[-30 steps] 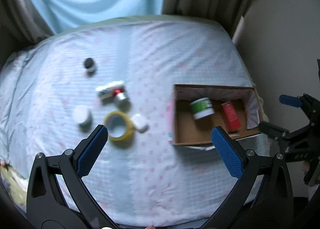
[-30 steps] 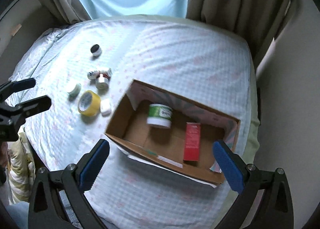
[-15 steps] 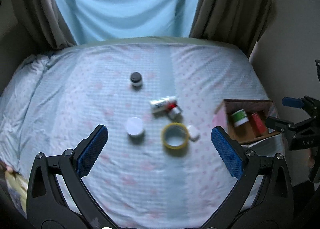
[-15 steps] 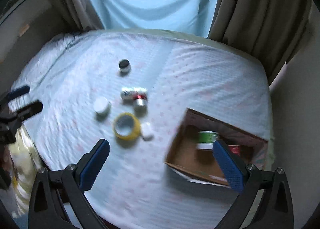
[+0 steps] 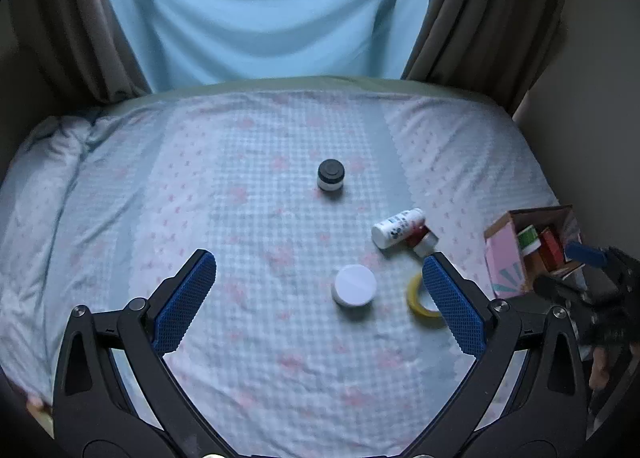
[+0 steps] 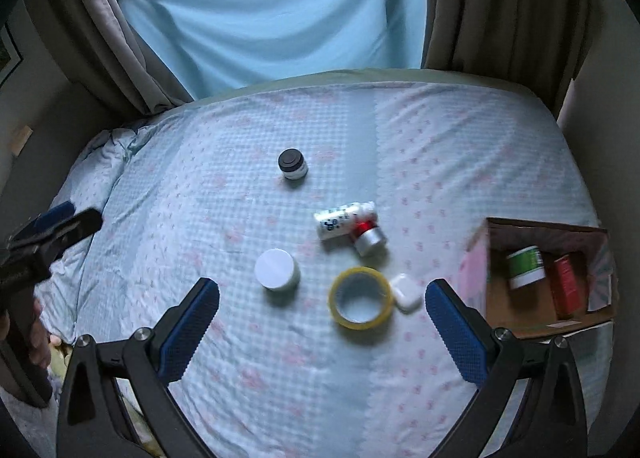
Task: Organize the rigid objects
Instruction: 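Grasp the black-lidded jar with left tool while right tool grasps the red-silver cap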
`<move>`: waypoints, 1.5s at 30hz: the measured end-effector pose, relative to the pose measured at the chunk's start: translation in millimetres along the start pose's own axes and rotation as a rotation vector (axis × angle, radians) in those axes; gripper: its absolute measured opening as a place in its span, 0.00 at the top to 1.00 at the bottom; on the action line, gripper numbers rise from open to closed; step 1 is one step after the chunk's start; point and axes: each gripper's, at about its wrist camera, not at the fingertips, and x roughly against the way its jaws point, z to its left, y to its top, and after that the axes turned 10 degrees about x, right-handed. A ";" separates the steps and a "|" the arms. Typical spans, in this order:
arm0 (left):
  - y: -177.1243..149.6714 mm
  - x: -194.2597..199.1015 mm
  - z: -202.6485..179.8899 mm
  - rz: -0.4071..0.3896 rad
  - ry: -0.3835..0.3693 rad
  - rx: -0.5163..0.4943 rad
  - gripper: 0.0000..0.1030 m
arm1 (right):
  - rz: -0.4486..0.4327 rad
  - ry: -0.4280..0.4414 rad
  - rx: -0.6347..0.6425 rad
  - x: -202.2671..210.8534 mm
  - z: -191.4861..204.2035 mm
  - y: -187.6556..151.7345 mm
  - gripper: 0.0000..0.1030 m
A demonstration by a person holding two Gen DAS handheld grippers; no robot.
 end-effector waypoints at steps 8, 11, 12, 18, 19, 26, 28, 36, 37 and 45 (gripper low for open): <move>29.7 -104.5 4.6 0.067 -0.015 -0.039 0.00 | 0.055 -0.036 0.005 -66.3 -4.7 5.2 0.00; 37.0 -153.4 0.9 0.106 -0.019 -0.047 0.00 | 0.092 -0.051 0.004 -99.2 -16.8 4.9 0.00; 40.2 -171.2 -1.1 0.119 -0.023 -0.050 0.00 | 0.107 -0.058 0.001 -115.2 -24.5 5.4 0.00; 54.3 -278.5 -14.8 0.162 -0.026 -0.070 0.00 | 0.158 -0.090 0.007 -189.5 -61.3 6.2 0.00; 55.0 -292.9 -16.6 0.168 -0.027 -0.069 0.01 | 0.165 -0.090 0.011 -200.0 -66.0 6.0 0.00; 54.4 -382.0 -21.1 0.203 -0.028 -0.058 0.02 | 0.220 -0.103 0.167 -260.1 -71.7 0.5 0.06; 55.4 -397.8 -20.3 0.206 -0.028 -0.048 0.03 | 0.241 -0.094 0.204 -270.9 -69.3 -3.4 0.15; 55.0 -421.1 -33.0 0.200 -0.018 -0.084 0.16 | 0.289 -0.069 0.285 -291.1 -62.4 -9.4 0.32; 56.6 -421.7 -34.0 0.199 -0.021 -0.091 0.22 | 0.294 -0.069 0.291 -292.2 -61.9 -9.5 0.39; 59.9 -422.4 -50.0 0.180 -0.031 -0.128 0.47 | 0.312 -0.087 0.287 -291.2 -64.5 -8.9 0.45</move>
